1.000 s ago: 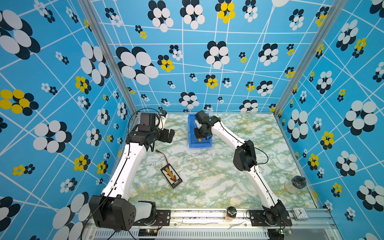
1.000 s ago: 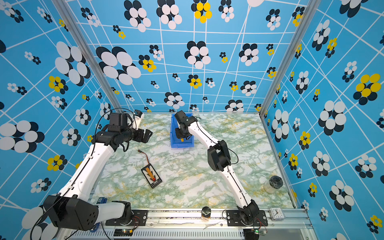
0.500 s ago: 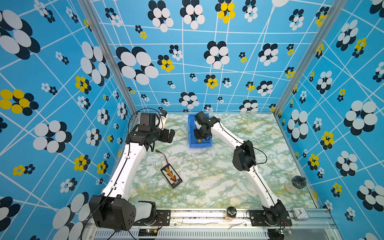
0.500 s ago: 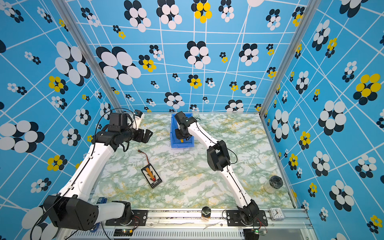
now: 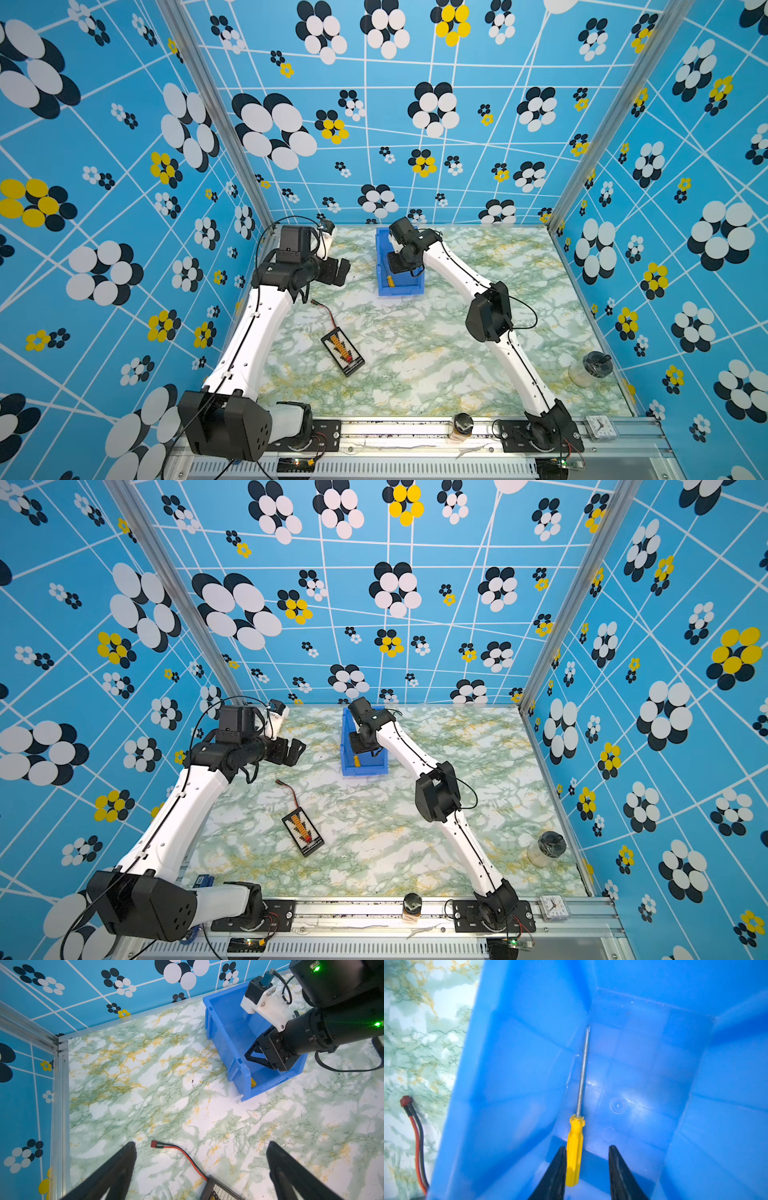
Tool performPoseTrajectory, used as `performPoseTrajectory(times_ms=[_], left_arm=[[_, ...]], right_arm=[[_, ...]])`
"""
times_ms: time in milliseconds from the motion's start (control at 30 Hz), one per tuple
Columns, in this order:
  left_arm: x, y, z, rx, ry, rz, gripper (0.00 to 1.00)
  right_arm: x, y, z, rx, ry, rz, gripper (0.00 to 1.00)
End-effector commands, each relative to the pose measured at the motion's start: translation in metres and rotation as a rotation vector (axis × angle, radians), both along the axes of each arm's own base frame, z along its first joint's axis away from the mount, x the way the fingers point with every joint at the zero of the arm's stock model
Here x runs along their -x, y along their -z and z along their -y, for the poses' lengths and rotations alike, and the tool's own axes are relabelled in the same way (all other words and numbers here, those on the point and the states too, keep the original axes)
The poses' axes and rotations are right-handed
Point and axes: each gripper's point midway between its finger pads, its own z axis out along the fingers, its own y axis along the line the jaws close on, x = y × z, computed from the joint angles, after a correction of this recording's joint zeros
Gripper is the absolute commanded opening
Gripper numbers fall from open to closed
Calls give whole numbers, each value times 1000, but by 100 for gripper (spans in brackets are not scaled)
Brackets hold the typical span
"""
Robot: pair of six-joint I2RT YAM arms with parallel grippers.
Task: Put the screwdriver in the bin
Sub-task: Place the screwdriver into the bin.
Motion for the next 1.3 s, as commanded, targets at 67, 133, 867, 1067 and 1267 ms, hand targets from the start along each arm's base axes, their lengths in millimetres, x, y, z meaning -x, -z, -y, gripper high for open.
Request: performPoseTrajectory(times_ms=[67,133,867,1067,1267], left_arm=[[-5,-3,-2,-3,-18,7,99],[-7,-3,-3,2,-30,4,99],[-33,81,-130,169,-585,2,99],[-28,94,-137,164,-596,48,99],[-40,88,-129,241,-571,109,99]], right_arm=[[-9,-107,25,-32,32,189,43],[-9,-134,36,-35,54,238,46],[70,-168,303,23,583,601,99],[100,-147,332,55,620,608,99],[107,-138,352,65,655,595,99]])
